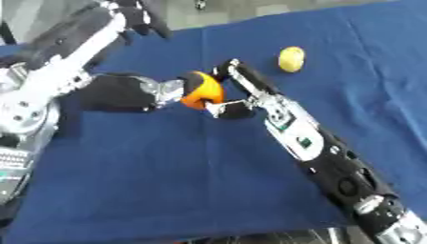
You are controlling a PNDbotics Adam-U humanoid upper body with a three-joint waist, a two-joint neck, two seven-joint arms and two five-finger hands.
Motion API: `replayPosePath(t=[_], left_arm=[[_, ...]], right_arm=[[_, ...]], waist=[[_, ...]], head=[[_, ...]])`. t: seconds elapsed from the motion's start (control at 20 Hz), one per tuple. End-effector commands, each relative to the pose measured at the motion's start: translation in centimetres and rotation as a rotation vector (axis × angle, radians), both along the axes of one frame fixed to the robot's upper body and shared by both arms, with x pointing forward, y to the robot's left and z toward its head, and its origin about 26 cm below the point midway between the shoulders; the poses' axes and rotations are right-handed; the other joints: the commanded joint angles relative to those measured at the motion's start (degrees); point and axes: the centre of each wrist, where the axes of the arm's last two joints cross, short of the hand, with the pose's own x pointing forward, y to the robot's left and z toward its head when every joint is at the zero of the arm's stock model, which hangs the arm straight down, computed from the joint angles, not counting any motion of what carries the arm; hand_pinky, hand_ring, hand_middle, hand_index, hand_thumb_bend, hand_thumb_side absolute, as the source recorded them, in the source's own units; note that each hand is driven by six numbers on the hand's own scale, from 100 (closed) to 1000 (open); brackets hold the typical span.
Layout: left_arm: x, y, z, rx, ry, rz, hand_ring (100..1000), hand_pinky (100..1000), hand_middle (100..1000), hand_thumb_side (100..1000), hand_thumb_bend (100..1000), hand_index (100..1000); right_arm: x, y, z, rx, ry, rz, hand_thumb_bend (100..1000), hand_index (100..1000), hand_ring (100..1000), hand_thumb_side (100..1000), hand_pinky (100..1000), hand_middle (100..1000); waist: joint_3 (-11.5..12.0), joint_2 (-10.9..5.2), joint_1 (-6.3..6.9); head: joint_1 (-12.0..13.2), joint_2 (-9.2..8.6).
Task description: Pick up the objects with one hand, pass them to the other hand, and then place them into the box on the other side of the table.
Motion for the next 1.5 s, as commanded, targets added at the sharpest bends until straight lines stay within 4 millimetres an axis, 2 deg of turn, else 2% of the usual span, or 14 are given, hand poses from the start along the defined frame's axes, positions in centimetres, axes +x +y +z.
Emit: replayPosePath(t=[0.05, 0.2, 0.3, 0.65, 1.15, 1.5], left_arm=[[0.2, -0.5, 0.4, 0.004, -0.015, -0.001, 795, 755, 794, 652, 527, 765], [1.0, -0.8, -0.2, 0.025, -0.006, 0.025, 797, 759, 796, 634, 514, 768], [1.5, -1.0, -0.4, 0.05, -0.011, 0.033, 802, 766, 802, 588, 503, 773], [3.1, -1.5, 0.2, 0.196, -0.002, -0.016, 815, 783, 816, 499, 561, 790], [5.2, -2.2, -0.9, 0.311, 0.086, -0.037, 814, 783, 815, 515, 580, 791], [6.5, -2.4, -1.7, 0.335, 0.08, 0.011, 811, 781, 812, 484, 562, 791]], right_arm=[[0.1, -0.1, 1.0, 0.004, -0.044, 0.006, 137, 527, 612, 100, 719, 405], [0.1, -0.2, 0.7, 0.007, -0.055, 0.003, 138, 527, 612, 100, 719, 405], [0.0, -0.2, 0.6, 0.009, -0.057, 0.002, 138, 527, 612, 100, 719, 405], [-0.1, 0.0, 0.6, 0.009, -0.07, 0.016, 142, 527, 612, 100, 720, 405], [-0.4, 0.5, 1.0, 0.015, -0.077, 0.041, 147, 525, 611, 100, 718, 404], [-0.6, 0.8, 1.4, 0.022, -0.081, 0.056, 149, 524, 610, 100, 717, 403]], waist=[[0.2, -1.21, 0.01], [0.3, -1.32, 0.19], [0.5, -1.39, 0.28], [0.5, -1.52, 0.24], [0.1, -1.47, 0.09], [-0.3, -1.36, -0.1]], head=[[-0.3, -0.12], [-0.5, -0.12], [-0.6, -0.12], [-0.8, -0.12], [-0.4, -0.12], [0.0, -0.12]])
